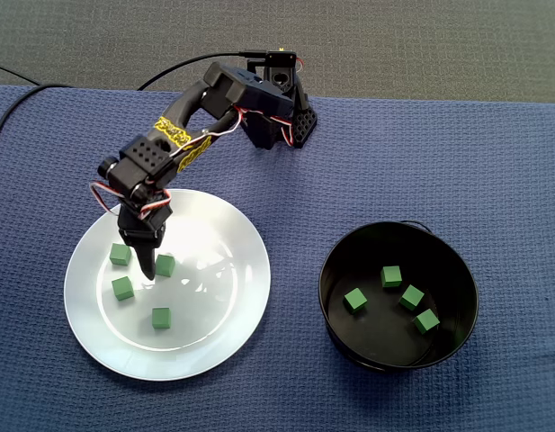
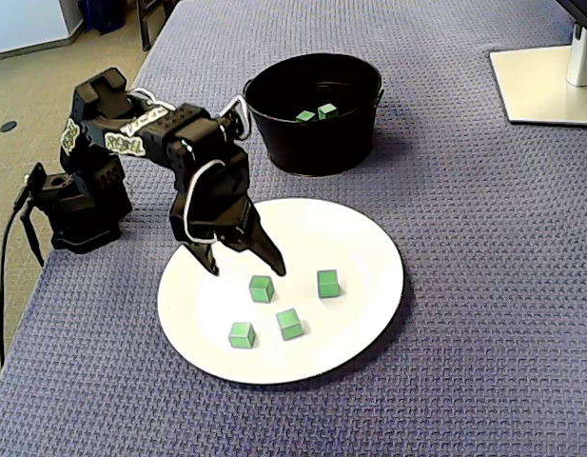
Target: Pick up the items on the white plate and put them in the black container.
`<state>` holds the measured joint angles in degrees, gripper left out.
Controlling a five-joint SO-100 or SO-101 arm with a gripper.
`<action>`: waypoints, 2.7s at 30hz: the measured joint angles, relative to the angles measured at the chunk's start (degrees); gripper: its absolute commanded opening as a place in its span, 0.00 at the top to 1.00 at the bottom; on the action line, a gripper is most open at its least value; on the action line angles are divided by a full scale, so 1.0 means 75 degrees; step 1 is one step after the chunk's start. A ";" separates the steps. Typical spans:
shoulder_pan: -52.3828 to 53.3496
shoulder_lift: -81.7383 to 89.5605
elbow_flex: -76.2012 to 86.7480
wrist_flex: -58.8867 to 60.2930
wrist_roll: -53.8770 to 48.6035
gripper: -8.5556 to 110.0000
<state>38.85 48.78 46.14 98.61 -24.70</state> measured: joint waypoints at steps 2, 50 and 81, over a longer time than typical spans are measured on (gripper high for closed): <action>-0.0012 -0.0129 0.0047 -0.0270 -0.0023 0.64; 0.0715 0.2473 0.0656 -0.1770 -0.0457 0.93; -0.7406 0.9691 0.7969 -1.0254 -0.8848 0.93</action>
<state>-16.70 121.46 105.91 21.71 -91.05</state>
